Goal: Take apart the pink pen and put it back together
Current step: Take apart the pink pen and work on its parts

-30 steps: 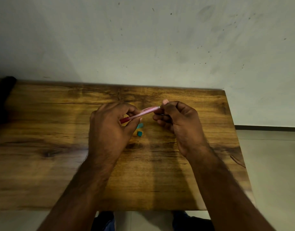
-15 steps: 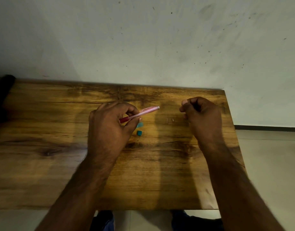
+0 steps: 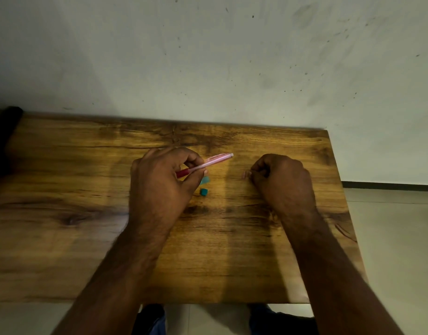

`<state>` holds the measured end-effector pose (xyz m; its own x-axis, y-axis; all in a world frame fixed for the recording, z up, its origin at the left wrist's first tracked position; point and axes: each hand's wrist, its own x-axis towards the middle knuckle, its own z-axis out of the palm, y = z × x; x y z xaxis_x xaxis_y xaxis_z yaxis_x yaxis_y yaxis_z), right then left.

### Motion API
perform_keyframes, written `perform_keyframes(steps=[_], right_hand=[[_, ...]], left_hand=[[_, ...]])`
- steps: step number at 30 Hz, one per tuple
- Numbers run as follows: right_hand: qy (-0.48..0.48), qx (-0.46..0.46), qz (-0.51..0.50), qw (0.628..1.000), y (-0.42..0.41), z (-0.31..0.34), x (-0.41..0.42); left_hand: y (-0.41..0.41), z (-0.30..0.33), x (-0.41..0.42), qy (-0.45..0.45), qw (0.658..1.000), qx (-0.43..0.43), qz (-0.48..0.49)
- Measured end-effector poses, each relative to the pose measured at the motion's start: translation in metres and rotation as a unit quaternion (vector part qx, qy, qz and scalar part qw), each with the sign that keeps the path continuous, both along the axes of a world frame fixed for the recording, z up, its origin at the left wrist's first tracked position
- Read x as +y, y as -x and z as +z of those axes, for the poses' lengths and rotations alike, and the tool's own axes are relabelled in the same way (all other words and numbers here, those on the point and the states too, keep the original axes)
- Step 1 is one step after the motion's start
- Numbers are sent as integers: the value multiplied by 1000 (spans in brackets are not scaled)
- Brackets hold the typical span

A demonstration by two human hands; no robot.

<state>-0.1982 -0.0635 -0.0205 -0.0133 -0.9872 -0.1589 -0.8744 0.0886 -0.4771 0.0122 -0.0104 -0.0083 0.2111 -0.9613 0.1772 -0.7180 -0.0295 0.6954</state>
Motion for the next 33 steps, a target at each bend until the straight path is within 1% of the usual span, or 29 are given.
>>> perform_keyframes(steps=[2, 3, 4, 5, 6, 7, 9, 10, 12, 15, 24, 29, 33], right_hand=[[-7, -7, 0, 1000, -1, -1, 0], [-4, -32, -6, 999, -1, -2, -1], [4, -82, -19, 996, -1, -2, -1], [13, -151, -38, 988, -1, -1, -1], [18, -235, -59, 970, -2, 0, -2], [16, -319, -76, 944, -2, 2, -3], [-7, -451, -92, 888, -4, 6, -3], [-22, -493, -93, 865, -6, 7, -2], [-49, -540, -83, 836, -10, 7, -1], [-62, -565, -66, 820, -13, 7, 0], [-47, -547, -41, 835, -14, 5, 2], [-19, -523, -12, 852, -14, 3, 1], [13, -466, 25, 885, -12, 1, 0]], left_hand=[[0, 0, 0, -1, 1000, -1, 0], [-1, -1, 0, 0, 1000, -1, 1], [-1, -1, 0, 0, 1000, -2, 2], [-1, -1, 0, 1, 1000, -3, 3], [-1, -1, 0, 2, 1000, -3, 4], [-1, -1, 0, 3, 1000, -3, 4], [0, -1, 0, 3, 1000, -2, 3], [0, -1, -1, 2, 1000, -2, 3], [0, -1, -1, -1, 1000, -2, 3], [0, -1, -1, -4, 1000, 0, 3], [0, -2, -1, -4, 1000, -4, -3], [-1, -2, -1, -5, 1000, -6, -3], [-1, -3, -1, -6, 1000, -8, -4]])
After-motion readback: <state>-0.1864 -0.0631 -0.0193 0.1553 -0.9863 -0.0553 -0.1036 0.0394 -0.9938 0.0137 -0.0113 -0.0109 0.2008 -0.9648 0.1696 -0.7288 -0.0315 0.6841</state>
